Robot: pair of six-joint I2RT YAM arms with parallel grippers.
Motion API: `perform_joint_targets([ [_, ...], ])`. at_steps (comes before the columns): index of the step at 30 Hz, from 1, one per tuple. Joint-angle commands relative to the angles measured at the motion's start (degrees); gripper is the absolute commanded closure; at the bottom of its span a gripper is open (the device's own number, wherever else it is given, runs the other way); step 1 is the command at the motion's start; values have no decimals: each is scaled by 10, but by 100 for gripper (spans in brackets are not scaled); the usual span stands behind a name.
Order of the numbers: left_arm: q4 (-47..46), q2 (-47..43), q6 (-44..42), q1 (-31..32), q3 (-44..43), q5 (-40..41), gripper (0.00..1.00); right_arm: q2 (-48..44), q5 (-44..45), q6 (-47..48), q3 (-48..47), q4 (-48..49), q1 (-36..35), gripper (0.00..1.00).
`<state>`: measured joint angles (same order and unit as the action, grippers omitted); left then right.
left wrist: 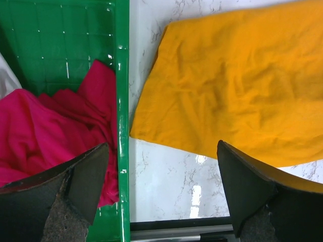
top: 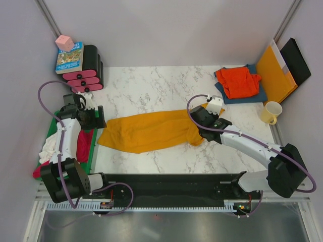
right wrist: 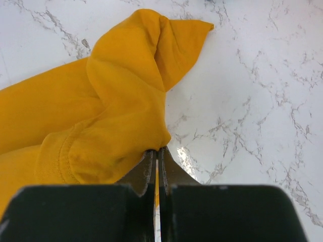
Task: Fold and stack the t-shirts
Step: Flatten the tshirt out
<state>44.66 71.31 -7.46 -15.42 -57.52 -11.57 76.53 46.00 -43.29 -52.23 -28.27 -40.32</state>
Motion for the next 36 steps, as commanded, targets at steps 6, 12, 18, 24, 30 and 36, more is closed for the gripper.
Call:
perform_joint_targets([
  [6,-12,57,-37,24,14,-32,12,-1,-25,22,20,22,3,100],
  [12,-33,108,-34,93,2,30,12,0,-46,35,22,37,3,100],
  [18,-37,193,-9,114,-39,69,14,-8,-45,50,13,36,3,100],
  [24,-42,237,3,114,-49,143,15,-22,-47,54,12,35,3,100],
  [30,-41,284,4,116,-56,193,18,-23,-46,59,14,34,3,100],
  [36,-41,293,-10,115,-46,168,61,-24,-46,66,15,33,3,100],
])
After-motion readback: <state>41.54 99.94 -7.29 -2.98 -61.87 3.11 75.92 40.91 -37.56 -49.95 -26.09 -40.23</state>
